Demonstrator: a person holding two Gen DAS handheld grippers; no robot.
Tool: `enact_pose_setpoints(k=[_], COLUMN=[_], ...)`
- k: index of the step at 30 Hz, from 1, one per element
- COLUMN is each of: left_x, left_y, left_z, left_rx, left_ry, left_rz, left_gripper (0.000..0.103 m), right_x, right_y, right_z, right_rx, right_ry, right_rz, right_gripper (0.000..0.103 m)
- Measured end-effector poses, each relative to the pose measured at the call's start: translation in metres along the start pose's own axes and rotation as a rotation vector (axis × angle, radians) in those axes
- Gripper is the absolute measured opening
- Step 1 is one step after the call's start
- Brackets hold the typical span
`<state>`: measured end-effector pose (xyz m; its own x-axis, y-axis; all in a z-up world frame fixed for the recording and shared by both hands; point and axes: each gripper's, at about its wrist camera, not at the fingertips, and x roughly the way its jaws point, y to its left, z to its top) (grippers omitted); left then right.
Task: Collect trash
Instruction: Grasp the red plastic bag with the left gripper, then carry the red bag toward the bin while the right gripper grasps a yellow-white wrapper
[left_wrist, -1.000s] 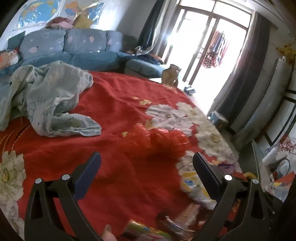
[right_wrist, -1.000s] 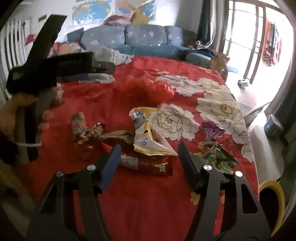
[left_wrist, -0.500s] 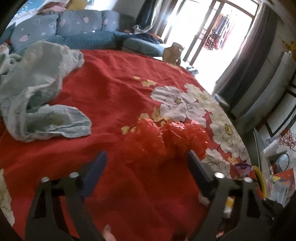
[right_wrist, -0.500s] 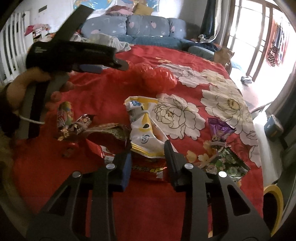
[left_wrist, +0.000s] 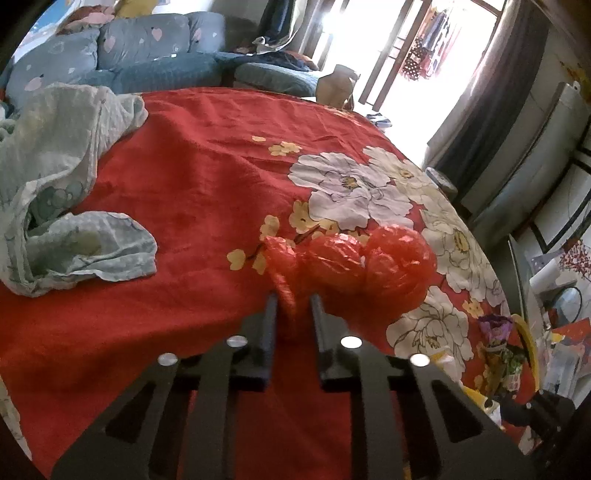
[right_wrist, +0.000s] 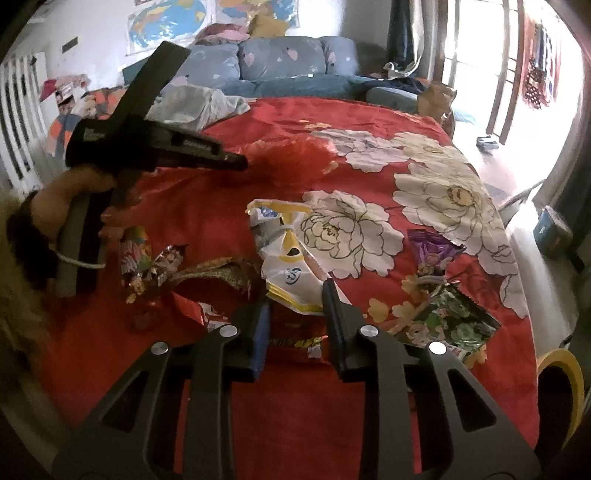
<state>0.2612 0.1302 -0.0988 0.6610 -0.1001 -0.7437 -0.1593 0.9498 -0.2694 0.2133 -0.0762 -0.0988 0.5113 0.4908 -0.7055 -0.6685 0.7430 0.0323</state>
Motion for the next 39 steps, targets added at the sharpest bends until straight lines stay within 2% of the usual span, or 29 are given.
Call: enact_pose_setpoints(k=[3, 6, 20, 39], left_x=[-0.009, -0.021, -0.076, -0.124], left_y=[0.0, -0.005, -0.036, -0.056], left_z=[0.0, -0.002, -0.004, -0.01], left_rx=[-0.015, -0.006, 0.057, 0.084], left_ry=[-0.021, -0.048, -0.171, -0.262], left_rz=[-0.022, -0.037, -0.059, -0.101], left_gripper=[0.006, 0.005, 0.005, 0.005], right_x=[-0.006, -0.009, -0.037, -0.068], right_y=[-0.004, -0.007, -0.007, -0.018], right_z=[0.001, 0.003, 0.012, 0.017], right_rx=[0.029, 0.045, 0.054, 0.075], right_ry=[-0.016, -0.031, -0.109, -0.175], right_rz=[0.006, 0.011, 0.013, -0.015], right_gripper=[0.019, 0.018, 0.017, 0.017])
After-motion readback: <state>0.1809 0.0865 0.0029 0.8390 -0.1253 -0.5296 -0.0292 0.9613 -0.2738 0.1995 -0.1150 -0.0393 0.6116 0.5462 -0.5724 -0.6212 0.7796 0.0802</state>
